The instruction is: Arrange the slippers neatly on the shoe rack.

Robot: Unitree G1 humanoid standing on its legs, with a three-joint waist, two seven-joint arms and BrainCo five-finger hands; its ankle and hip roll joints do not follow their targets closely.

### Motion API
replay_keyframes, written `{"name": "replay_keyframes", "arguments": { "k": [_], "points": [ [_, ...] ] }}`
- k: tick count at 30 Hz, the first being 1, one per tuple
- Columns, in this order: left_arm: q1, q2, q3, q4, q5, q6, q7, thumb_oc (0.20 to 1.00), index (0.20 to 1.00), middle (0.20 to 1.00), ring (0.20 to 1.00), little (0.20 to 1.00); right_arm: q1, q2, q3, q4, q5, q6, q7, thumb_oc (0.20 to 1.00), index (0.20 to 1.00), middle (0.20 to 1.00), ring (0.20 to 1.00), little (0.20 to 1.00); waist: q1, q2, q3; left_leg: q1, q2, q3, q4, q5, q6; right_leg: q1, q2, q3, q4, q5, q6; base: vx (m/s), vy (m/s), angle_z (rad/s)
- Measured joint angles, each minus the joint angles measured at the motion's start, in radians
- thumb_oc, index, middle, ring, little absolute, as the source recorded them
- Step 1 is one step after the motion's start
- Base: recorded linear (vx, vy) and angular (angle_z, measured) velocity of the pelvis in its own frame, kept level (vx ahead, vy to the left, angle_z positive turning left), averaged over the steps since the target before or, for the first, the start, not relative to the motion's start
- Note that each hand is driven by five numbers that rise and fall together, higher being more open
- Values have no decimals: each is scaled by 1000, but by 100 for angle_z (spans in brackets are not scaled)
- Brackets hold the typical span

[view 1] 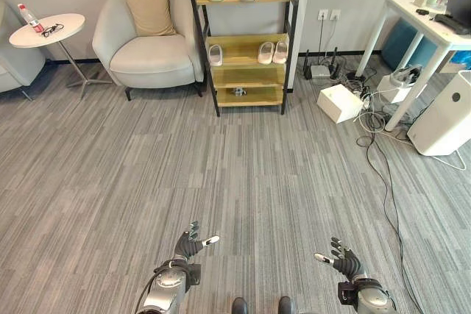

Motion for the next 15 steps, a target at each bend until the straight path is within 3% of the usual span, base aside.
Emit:
{"name": "replay_keyframes", "arguments": {
  "k": [5, 15],
  "points": [
    [21, 1, 2, 0, 0, 8, 0, 1000, 1000, 1000, 1000, 1000, -8, 2, 0, 0, 0, 0, 5, 1000, 1000, 1000, 1000, 1000, 1, -31, 6, 20, 2, 20, -1, -6, -7, 11, 2, 30, -5, -15, 15, 25, 18, -11],
    [56, 4, 16, -3, 0, 17, -12, 1000, 1000, 1000, 1000, 1000, 20, 1, 20, 0, 15, 21, 34, 1000, 1000, 1000, 1000, 1000, 1, -43, -17, 30, 2, 31, -1, -11, 0, 14, 4, 47, -6, -11, 16, 18, -5, -6]
  ]
}}
